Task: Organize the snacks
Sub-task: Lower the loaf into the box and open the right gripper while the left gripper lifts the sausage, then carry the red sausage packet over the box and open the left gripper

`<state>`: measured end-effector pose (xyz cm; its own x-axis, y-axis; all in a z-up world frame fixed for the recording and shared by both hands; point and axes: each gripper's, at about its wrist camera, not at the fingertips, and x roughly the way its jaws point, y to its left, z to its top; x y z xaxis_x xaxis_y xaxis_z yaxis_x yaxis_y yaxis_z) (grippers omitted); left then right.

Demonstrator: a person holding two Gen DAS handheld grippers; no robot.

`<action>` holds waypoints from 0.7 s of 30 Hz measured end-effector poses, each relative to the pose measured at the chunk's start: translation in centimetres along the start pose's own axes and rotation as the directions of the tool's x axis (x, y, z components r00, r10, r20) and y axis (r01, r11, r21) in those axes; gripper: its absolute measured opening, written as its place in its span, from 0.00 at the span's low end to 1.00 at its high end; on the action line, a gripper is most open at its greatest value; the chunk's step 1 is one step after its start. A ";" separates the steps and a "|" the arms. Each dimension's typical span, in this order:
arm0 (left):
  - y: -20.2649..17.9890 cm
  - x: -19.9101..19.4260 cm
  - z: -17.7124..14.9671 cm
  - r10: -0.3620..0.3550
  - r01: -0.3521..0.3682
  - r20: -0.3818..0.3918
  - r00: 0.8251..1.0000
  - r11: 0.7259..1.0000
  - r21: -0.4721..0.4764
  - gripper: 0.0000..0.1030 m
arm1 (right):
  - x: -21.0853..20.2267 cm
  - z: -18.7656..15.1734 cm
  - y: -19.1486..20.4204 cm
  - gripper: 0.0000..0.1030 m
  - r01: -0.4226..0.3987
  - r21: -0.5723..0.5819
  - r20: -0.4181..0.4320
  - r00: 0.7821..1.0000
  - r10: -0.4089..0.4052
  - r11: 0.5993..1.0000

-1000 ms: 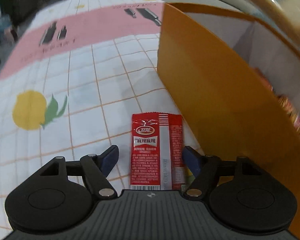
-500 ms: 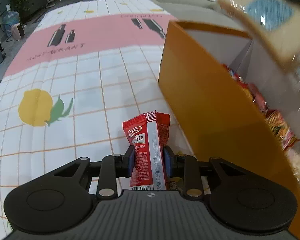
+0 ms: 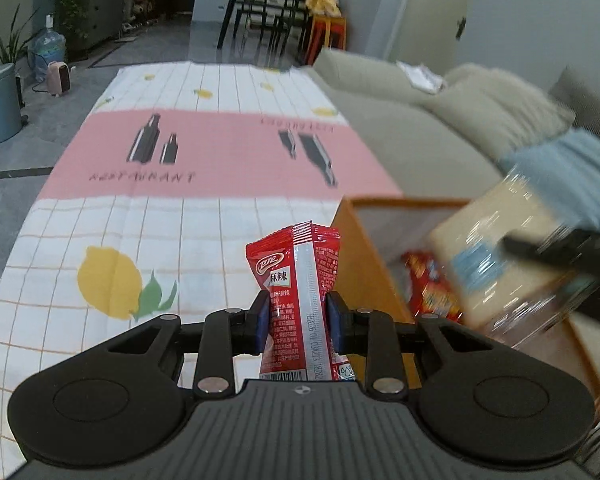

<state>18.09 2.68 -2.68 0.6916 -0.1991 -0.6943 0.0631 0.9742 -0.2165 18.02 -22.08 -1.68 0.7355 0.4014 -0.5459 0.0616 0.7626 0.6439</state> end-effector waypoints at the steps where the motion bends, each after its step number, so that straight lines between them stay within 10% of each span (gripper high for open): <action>1: -0.1 -0.3 0.3 -0.003 0.003 0.011 1.000 1.000 -0.003 0.32 | 0.8 -0.1 0.0 0.22 -0.005 0.013 -0.026 1.000 0.005 1.000; 4: -0.7 -1.0 0.9 -0.015 0.015 0.029 0.999 1.000 -0.004 0.32 | 3.3 -0.6 0.6 0.26 -0.021 -0.009 -0.154 0.988 0.020 1.000; 8: -1.6 -1.5 1.1 -0.030 0.030 0.037 0.999 0.999 0.014 0.32 | 5.6 -1.1 1.5 0.75 0.077 -0.064 -0.221 0.971 -0.089 0.995; 12: -2.6 -2.2 1.1 -0.062 0.061 0.042 0.997 0.998 0.026 0.32 | 3.7 -0.1 2.6 0.73 0.186 -0.218 -0.089 0.974 -0.209 0.958; 21: -6.4 -2.7 1.3 -0.105 0.102 0.044 0.993 0.992 0.070 0.32 | -2.1 1.9 0.2 0.75 0.163 -0.177 0.077 0.985 -0.151 0.971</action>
<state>16.73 -2.84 1.43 0.7119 -0.2958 -0.6370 0.1835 0.9538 -0.2379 17.82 -23.74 0.61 0.7677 0.2409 -0.5938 0.0600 0.8955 0.4410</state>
